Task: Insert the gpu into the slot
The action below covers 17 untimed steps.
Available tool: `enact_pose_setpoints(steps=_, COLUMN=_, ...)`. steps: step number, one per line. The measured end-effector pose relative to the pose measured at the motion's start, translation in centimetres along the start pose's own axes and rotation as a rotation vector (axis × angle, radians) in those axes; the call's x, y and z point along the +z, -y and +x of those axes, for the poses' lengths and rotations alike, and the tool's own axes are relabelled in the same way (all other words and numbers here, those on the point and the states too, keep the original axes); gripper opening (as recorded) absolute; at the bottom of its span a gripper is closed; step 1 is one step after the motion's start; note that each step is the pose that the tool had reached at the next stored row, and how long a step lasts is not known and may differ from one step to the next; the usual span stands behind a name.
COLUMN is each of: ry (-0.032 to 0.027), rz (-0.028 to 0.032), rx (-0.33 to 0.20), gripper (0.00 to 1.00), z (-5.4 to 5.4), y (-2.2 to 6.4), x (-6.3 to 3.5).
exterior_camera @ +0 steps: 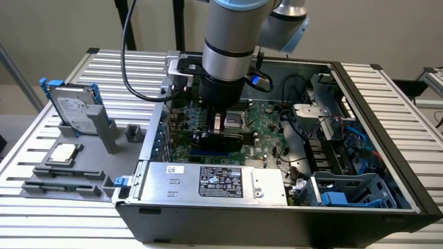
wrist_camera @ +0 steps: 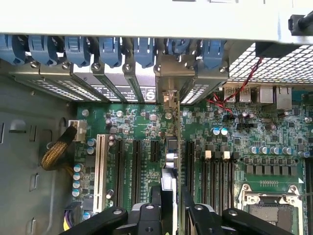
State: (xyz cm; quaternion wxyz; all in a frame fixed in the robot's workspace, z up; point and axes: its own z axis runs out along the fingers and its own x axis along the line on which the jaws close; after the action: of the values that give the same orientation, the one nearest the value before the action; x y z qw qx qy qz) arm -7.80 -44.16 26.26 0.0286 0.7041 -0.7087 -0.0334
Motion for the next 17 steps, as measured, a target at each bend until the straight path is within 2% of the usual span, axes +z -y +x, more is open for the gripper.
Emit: enact_pose_setpoints(steps=17, ry=0.0010, rz=-0.0036, rx=0.015, gripper=0.26, z=0.15, y=0.03, x=0.27)
